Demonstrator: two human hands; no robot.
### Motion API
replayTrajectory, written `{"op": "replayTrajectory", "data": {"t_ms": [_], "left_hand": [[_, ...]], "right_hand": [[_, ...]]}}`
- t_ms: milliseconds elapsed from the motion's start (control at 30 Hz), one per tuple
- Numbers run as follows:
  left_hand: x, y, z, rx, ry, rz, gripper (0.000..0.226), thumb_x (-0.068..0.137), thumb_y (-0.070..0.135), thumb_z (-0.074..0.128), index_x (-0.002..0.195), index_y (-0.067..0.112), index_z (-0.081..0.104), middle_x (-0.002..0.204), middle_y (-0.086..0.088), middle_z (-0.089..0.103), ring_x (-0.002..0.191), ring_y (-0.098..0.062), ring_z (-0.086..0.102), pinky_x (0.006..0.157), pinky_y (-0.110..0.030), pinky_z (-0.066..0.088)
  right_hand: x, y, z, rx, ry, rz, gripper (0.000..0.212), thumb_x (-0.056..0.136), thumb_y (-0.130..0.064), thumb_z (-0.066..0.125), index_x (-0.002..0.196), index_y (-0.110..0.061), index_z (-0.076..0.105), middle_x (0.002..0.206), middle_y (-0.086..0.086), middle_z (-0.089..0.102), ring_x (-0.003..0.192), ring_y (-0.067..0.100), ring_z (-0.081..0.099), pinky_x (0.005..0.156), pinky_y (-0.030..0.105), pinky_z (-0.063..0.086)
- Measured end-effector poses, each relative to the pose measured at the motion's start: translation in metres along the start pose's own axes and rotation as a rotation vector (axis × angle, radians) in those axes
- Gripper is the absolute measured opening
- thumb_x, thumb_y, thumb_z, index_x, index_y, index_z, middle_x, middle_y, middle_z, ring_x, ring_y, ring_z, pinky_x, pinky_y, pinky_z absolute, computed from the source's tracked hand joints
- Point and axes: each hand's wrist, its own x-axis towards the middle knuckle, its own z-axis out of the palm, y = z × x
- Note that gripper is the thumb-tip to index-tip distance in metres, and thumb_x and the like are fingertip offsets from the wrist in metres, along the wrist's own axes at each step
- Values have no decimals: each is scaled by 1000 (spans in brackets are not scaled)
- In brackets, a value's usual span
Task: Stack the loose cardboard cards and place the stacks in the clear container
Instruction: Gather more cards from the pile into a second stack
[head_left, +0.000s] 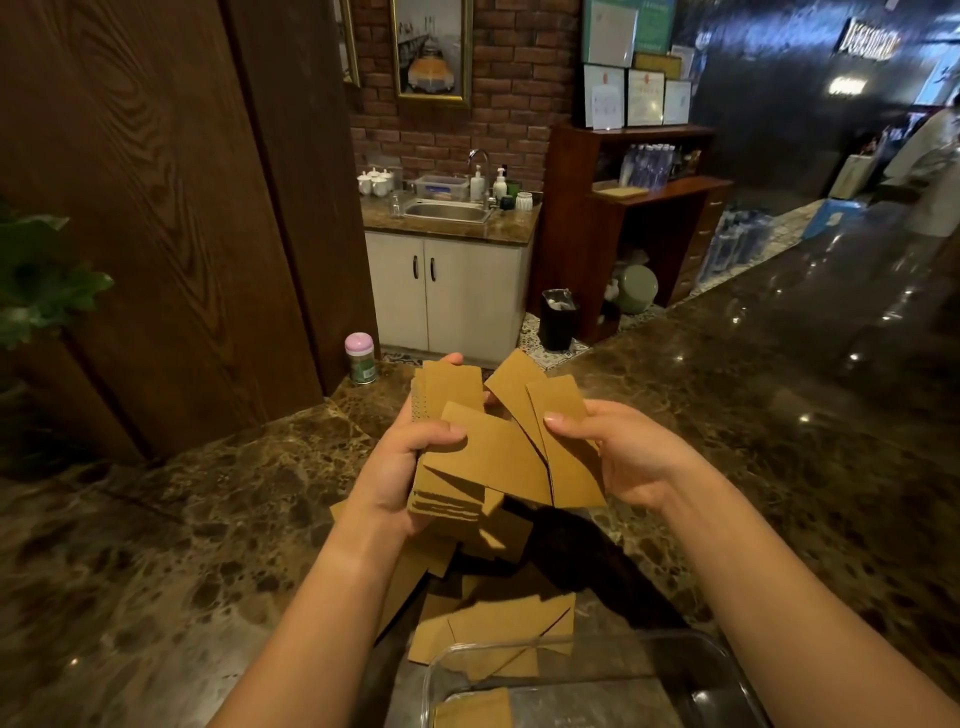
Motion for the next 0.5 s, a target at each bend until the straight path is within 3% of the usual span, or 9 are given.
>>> {"op": "replayTrajectory", "data": {"t_ms": [100,200,300,367,433,500], "left_hand": [[-3,-2,-1,-39,25,1,69,71,3,59,134,31,56,119,-15,68,103,-36,66,83,-55,54],[-7,-1,4,-74,-23,-238,48,81,32,67,128,27,63,121,-16,66,95,-35,67,57,-41,58],[-8,-6,8,-106,-85,-436,48,84,51,61,121,23,70,123,-18,66,95,-35,66,50,-36,57],[-7,-10,11,-141,-126,-504,45,84,49,63,114,17,74,117,-21,67,90,-38,68,53,-36,57],[-8,-15,14,-193,-194,-537,50,79,40,73,119,11,70,116,-23,66,91,-44,68,57,-40,59],[-8,-20,11,-169,-187,-500,72,61,24,87,127,6,62,112,-26,65,88,-45,68,58,-42,59]], "right_hand": [[1,-4,-1,42,124,-35,23,91,-15,67,114,-9,70,107,15,76,94,31,73,80,48,60],[1,-13,-2,-55,169,-121,21,90,-16,69,111,-9,71,101,14,77,84,28,74,70,40,60],[1,-20,1,-164,145,-186,20,88,-18,72,108,-14,72,97,7,79,88,26,75,74,41,58],[2,-19,7,-183,139,-229,21,87,-19,73,108,-14,72,97,6,78,92,28,74,80,44,58],[2,-16,15,-179,131,-270,21,88,-19,72,108,-13,71,97,6,78,90,27,74,79,42,58],[2,-11,19,-127,127,-284,21,89,-18,71,110,-13,70,97,7,78,87,26,74,72,38,57]]}}
